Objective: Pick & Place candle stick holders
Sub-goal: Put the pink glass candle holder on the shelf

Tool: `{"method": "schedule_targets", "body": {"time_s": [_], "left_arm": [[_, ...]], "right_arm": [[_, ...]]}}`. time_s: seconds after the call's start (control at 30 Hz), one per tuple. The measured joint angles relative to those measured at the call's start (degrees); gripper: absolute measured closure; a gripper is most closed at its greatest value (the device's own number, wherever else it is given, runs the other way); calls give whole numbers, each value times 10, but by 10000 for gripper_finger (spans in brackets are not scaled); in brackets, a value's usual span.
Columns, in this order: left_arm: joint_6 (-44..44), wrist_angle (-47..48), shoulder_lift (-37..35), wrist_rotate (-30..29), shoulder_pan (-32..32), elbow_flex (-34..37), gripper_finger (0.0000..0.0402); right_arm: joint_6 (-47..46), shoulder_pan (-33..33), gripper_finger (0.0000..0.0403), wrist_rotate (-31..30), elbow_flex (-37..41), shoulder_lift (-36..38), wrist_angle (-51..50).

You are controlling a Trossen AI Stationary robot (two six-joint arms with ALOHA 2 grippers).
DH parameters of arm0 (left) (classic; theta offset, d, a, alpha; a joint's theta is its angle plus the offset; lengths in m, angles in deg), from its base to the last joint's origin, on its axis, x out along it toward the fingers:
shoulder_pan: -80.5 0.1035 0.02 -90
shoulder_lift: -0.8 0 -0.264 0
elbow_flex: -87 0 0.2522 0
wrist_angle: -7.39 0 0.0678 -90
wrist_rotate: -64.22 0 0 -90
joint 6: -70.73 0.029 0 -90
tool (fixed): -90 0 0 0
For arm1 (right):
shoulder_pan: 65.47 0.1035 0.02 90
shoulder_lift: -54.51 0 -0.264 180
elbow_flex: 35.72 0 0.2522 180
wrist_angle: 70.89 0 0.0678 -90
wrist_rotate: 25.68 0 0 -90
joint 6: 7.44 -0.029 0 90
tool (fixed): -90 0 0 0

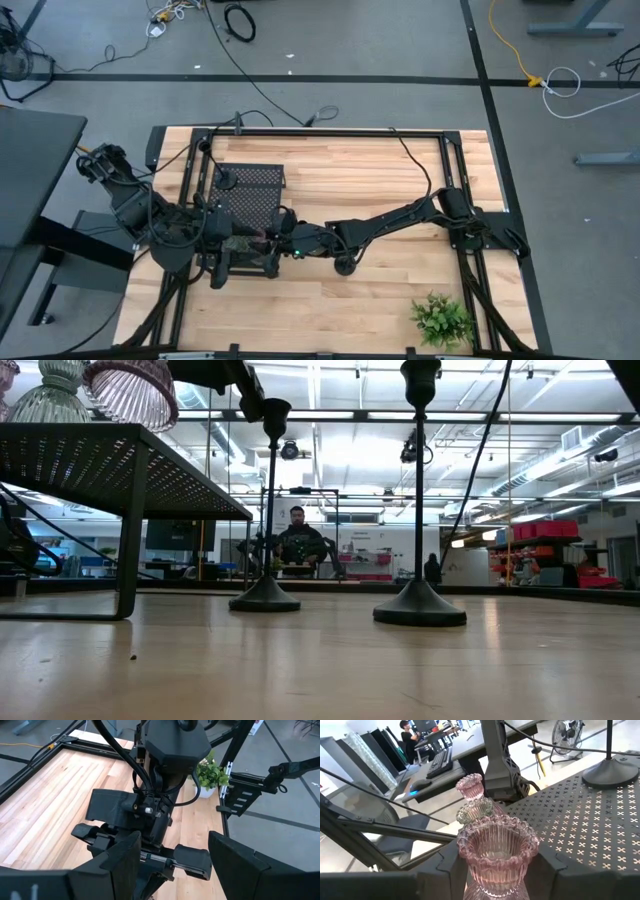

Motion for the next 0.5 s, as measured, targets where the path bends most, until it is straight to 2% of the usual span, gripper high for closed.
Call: {"method": "schedule_targets", "body": {"time_s": [0.5], "left_arm": [[0,0,0,0,0,0,168]], "right_arm": [[5,0,240,6,0,0,25]]}}
